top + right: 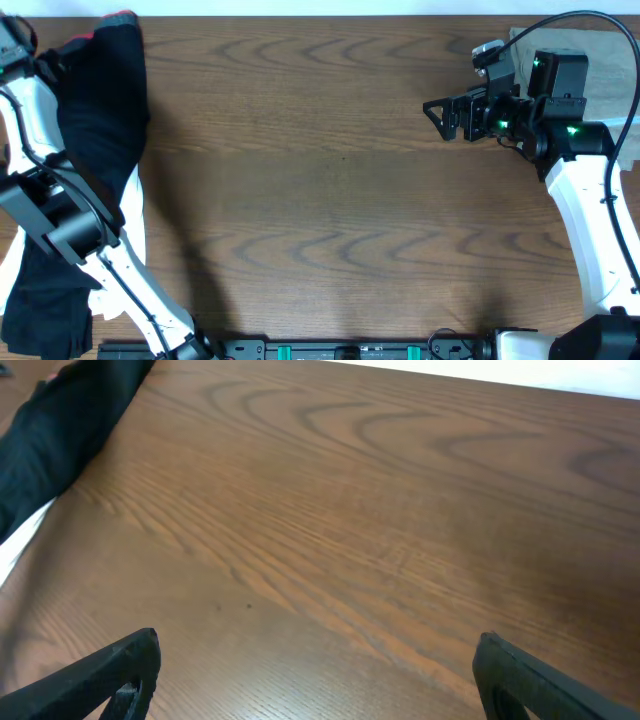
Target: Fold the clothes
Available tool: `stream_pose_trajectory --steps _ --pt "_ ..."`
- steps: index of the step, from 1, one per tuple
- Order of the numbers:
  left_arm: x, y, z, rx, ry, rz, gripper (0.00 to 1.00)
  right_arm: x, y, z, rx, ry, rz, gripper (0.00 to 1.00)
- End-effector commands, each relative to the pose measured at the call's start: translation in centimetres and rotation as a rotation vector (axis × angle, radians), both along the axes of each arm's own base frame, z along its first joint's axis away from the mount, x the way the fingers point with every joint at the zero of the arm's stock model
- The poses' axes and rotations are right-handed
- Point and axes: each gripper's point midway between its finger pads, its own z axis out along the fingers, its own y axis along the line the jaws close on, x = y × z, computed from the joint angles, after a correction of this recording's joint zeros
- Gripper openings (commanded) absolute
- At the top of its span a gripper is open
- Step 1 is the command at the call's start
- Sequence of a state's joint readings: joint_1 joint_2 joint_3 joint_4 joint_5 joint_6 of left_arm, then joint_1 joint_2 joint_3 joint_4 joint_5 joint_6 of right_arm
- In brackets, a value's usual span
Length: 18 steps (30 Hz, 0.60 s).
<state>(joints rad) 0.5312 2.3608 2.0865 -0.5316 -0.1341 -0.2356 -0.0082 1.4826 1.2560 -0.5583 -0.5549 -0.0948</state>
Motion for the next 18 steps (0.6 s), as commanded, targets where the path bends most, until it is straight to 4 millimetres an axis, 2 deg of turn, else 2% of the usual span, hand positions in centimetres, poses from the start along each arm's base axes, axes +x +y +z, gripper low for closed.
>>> stream_pose_trajectory --steps 1,5,8,10,13,18 --pt "0.3 0.6 -1.9 -0.025 0.001 -0.018 0.92 0.2 0.2 0.0 -0.009 0.003 0.001 0.97" --pt "0.2 0.9 -4.4 -0.04 0.03 -0.017 0.89 0.1 0.5 0.0 -0.008 0.006 0.006 0.93" --pt "0.4 0.3 -6.2 -0.071 0.044 -0.04 0.84 0.1 0.5 0.0 -0.008 0.005 0.006 0.92" --pt "0.6 -0.1 -6.9 -0.097 0.041 -0.057 0.72 0.1 0.5 0.0 -0.008 0.005 0.006 0.9" --pt "0.7 -0.2 -7.1 -0.103 0.041 -0.061 0.44 0.1 0.5 0.0 -0.008 0.005 0.006 0.89" --pt "0.5 -0.3 -7.2 -0.107 0.048 -0.06 0.24 0.2 0.5 0.0 -0.008 0.002 0.006 0.87"
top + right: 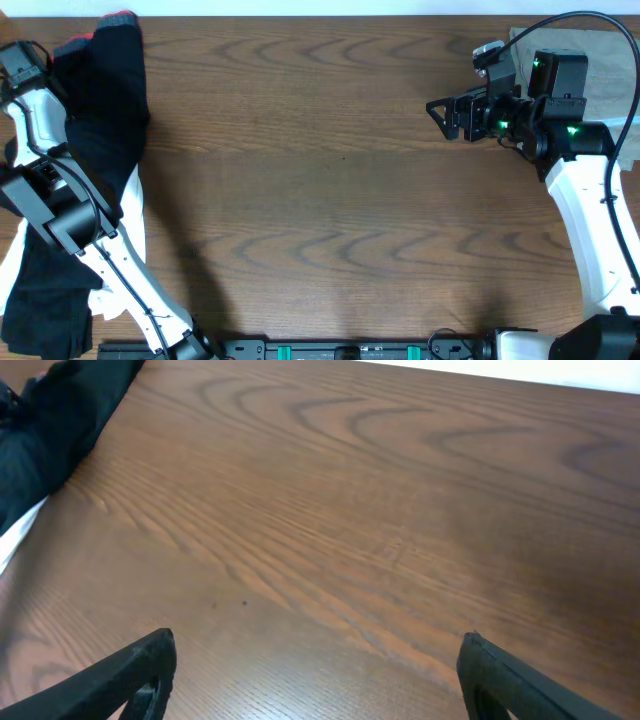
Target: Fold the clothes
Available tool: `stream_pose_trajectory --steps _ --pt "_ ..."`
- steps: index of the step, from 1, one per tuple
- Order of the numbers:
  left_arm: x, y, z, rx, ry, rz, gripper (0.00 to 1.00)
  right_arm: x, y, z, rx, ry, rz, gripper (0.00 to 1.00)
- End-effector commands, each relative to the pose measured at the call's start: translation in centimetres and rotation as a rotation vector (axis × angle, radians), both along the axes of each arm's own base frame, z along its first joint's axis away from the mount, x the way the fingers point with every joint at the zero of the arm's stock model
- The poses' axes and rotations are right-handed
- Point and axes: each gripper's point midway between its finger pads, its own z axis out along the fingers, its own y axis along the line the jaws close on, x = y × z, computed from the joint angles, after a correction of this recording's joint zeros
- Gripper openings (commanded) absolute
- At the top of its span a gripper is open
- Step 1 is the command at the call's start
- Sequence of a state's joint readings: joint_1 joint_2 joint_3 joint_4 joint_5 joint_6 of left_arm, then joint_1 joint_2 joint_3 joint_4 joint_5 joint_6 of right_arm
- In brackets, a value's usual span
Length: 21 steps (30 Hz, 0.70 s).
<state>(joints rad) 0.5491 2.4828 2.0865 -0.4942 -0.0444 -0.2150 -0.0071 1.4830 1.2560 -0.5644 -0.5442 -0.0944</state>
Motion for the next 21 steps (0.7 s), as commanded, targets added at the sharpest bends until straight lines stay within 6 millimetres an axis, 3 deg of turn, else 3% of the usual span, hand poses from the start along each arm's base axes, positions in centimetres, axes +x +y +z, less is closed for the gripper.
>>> stream_pose_trajectory --steps 1,3,7,12,17,21 --pt "0.0 -0.1 -0.3 -0.013 0.007 -0.008 0.19 0.2 0.6 0.2 -0.001 -0.005 0.013 0.86" --pt "-0.1 -0.2 0.1 -0.012 0.005 -0.008 0.06 0.2 0.6 0.2 -0.001 -0.005 0.013 0.85" --pt "0.2 -0.2 2.7 0.01 -0.03 -0.01 0.06 0.3 0.6 0.3 -0.001 -0.012 0.013 0.84" --pt "0.4 -1.4 11.1 0.068 -0.129 -0.03 0.06 0.5 0.6 0.5 -0.001 -0.02 0.013 0.83" --pt "0.1 -5.2 20.4 0.116 -0.246 -0.089 0.05 0.6 0.6 0.6 0.0 -0.03 0.014 0.83" --pt "0.3 -11.1 25.5 0.067 -0.337 -0.225 0.06 0.8 0.7 1.0 0.008 -0.045 0.017 0.84"
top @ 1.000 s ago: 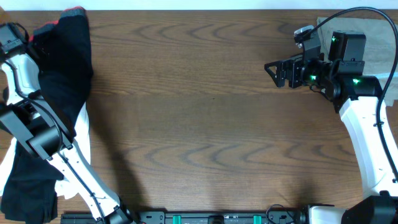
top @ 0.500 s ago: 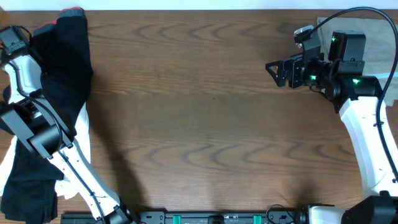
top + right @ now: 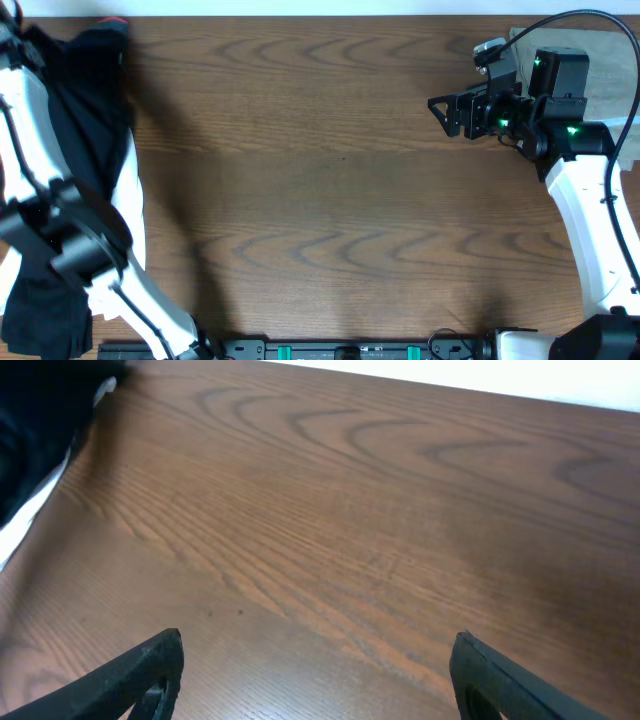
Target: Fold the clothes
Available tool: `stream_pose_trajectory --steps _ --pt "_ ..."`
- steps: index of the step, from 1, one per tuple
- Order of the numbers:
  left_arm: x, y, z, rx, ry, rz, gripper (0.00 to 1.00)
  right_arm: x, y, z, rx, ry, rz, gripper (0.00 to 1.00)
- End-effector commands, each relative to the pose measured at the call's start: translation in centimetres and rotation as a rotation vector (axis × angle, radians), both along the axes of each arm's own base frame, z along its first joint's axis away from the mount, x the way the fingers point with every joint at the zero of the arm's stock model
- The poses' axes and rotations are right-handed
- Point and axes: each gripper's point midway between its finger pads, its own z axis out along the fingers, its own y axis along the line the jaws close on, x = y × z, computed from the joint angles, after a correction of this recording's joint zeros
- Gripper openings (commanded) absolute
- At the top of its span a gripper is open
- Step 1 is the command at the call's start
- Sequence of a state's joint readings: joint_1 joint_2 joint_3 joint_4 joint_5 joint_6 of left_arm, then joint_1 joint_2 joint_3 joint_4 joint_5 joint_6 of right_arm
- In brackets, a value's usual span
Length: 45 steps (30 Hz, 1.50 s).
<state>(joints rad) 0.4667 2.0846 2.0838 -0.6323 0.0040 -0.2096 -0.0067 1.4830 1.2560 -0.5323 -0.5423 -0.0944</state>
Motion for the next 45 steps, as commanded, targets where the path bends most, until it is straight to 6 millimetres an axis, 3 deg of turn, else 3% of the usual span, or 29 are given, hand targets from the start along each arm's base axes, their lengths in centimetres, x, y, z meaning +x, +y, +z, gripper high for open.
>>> stream_pose_trajectory --steps 1,5,11,15,22,30,34,38,39,41,43,45 --pt "0.6 -6.4 5.5 -0.041 -0.102 -0.164 0.06 0.4 0.7 0.6 0.01 -0.021 0.019 0.83" --pt "1.1 -14.7 6.4 -0.13 -0.1 -0.361 0.06 1.1 0.8 1.5 0.018 -0.066 0.018 0.84" --pt "0.8 -27.3 3.9 -0.223 0.017 -0.611 0.06 2.4 0.5 3.1 0.03 -0.151 0.001 0.83" --pt "-0.3 -35.4 2.3 -0.231 0.078 -0.759 0.06 3.2 -1.1 3.9 0.063 -0.164 -0.061 0.83" --pt "-2.8 -46.2 -1.4 -0.237 0.165 -0.961 0.06 3.4 -5.1 4.8 0.141 -0.167 -0.127 0.84" --pt "-6.0 -56.3 -8.8 -0.269 0.321 -1.109 0.06 2.7 -9.5 6.0 0.221 -0.197 -0.148 0.84" --pt "-8.0 -59.4 -10.8 -0.266 0.373 -1.162 0.07 2.6 -10.5 6.0 0.222 -0.197 -0.171 0.84" --pt "-8.8 -60.4 -9.8 -0.261 0.364 -1.188 0.5 2.6 -10.5 6.0 0.222 -0.196 -0.171 0.84" --pt "-8.8 -60.2 -9.0 -0.261 0.349 -1.186 0.66 2.7 -10.5 6.0 0.221 -0.196 -0.171 0.85" --pt "-8.2 -59.0 -6.8 -0.266 0.301 -1.168 0.91 2.7 -10.5 6.0 0.221 -0.197 -0.17 0.84" --pt "-7.3 -56.6 -3.5 -0.273 0.233 -1.124 0.99 2.7 -10.3 6.0 0.222 -0.196 -0.166 0.84" --pt "-6.3 -53.0 -0.1 -0.29 0.163 -1.049 0.98 2.8 -9.7 5.8 0.222 -0.192 -0.154 0.84"
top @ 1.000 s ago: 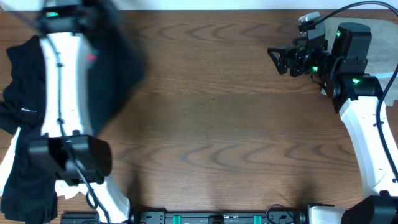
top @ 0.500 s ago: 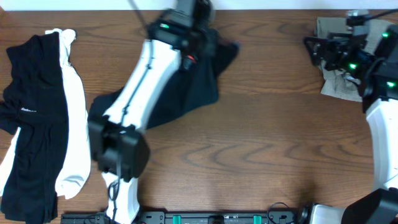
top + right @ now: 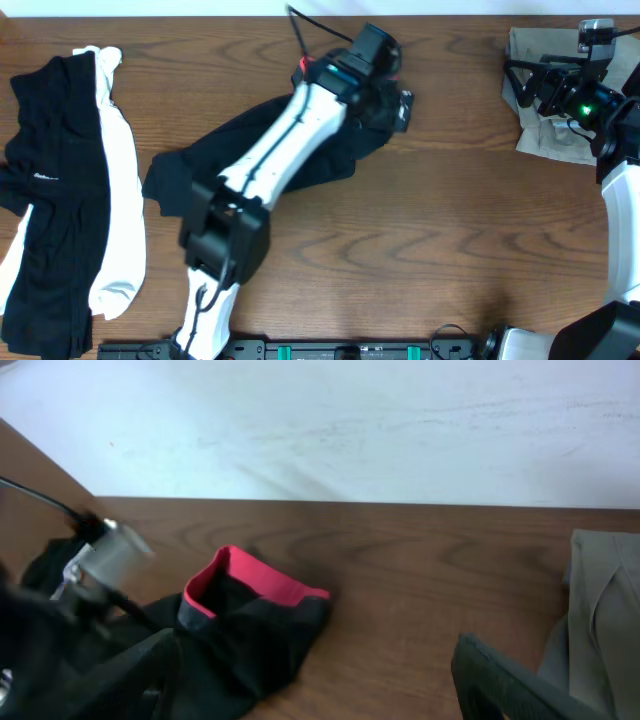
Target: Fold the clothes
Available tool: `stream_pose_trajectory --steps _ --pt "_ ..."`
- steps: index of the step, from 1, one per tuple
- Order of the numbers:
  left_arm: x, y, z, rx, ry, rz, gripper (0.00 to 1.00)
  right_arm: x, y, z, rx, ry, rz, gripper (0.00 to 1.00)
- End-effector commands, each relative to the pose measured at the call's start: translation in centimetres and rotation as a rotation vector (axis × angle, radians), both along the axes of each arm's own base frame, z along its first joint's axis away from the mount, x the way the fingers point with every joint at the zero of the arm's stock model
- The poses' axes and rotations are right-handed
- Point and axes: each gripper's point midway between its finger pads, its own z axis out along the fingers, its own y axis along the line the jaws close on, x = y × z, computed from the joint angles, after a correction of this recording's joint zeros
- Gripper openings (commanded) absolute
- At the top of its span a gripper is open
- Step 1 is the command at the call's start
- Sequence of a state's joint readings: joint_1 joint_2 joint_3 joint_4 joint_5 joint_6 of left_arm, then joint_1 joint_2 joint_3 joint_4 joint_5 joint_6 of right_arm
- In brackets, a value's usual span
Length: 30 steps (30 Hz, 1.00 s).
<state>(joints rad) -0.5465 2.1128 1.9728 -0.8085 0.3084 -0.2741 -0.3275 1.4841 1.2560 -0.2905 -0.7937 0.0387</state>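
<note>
A black garment with a red waistband (image 3: 330, 150) lies spread from the table's left-middle toward the top centre. Its red-edged end (image 3: 255, 585) shows in the right wrist view. My left gripper (image 3: 388, 92) is at that far end, shut on the cloth; its fingers are hidden against the black fabric. A pile of black and white clothes (image 3: 60, 200) lies at the far left. My right gripper (image 3: 515, 85) hangs open and holds nothing at the top right, beside a folded khaki cloth (image 3: 550, 110). Its fingers (image 3: 500, 680) frame the wrist view.
The left arm (image 3: 270, 160) stretches diagonally across the table's middle, over the garment. The khaki cloth (image 3: 600, 610) sits in the table's back right corner, next to the back edge. Bare wood (image 3: 450, 250) fills the front right.
My left arm has gone from the far-left pile to the top centre, and the black red-trimmed garment now lies across the middle. My right gripper has moved back toward the right corner.
My left arm stayed at the far-left pile, on the black red-trimmed garment, through all three earlier moments. My right gripper hung open at the upper right, edging slightly right. Now the garment lies across the table's middle and the right gripper is beside the khaki cloth.
</note>
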Motion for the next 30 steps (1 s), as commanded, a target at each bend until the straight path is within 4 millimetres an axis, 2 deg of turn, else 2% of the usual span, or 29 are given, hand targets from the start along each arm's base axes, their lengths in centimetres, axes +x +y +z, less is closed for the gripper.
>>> stream_pose_trajectory --steps 1,4,6,7,10,12,14,17,23,30 --pt "2.4 7.3 10.1 -0.101 -0.157 0.178 0.98 0.5 1.3 0.1 0.014 -0.003 0.04 0.84" --pt "3.0 14.1 14.1 -0.121 -0.21 0.32 0.98 1.4 3.7 -0.7 0.011 -0.008 0.098 0.81" --pt "2.7 18.8 15.8 -0.115 -0.225 0.412 0.98 2.6 6.0 -2.2 -0.014 0.007 0.122 0.8" --pt "2.6 20.1 16.0 -0.11 -0.223 0.44 0.98 3.0 6.6 -2.7 -0.025 0.016 0.121 0.8" --pt "2.0 24.5 15.6 -0.082 -0.184 0.529 0.98 4.8 9.7 -6.3 -0.098 0.067 0.102 0.82" --pt "1.5 26.2 14.8 -0.056 -0.148 0.555 0.98 5.7 11.5 -8.5 -0.139 0.087 0.097 0.83" --pt "1.2 27.2 13.9 -0.03 -0.119 0.556 0.98 6.8 13.3 -10.7 -0.169 0.102 0.086 0.85" --pt "1.1 27.5 12.6 -0.008 -0.088 0.544 0.98 8.3 15.0 -13.7 -0.181 0.124 0.057 0.86" --pt "1.3 27.8 11.2 0.019 -0.062 0.548 0.98 11.0 15.2 -19.2 -0.165 0.174 -0.047 0.84" --pt "0.9 28.6 9.4 0.074 -0.03 0.573 0.98 12.4 15.2 -23.7 -0.109 0.199 -0.087 0.77"
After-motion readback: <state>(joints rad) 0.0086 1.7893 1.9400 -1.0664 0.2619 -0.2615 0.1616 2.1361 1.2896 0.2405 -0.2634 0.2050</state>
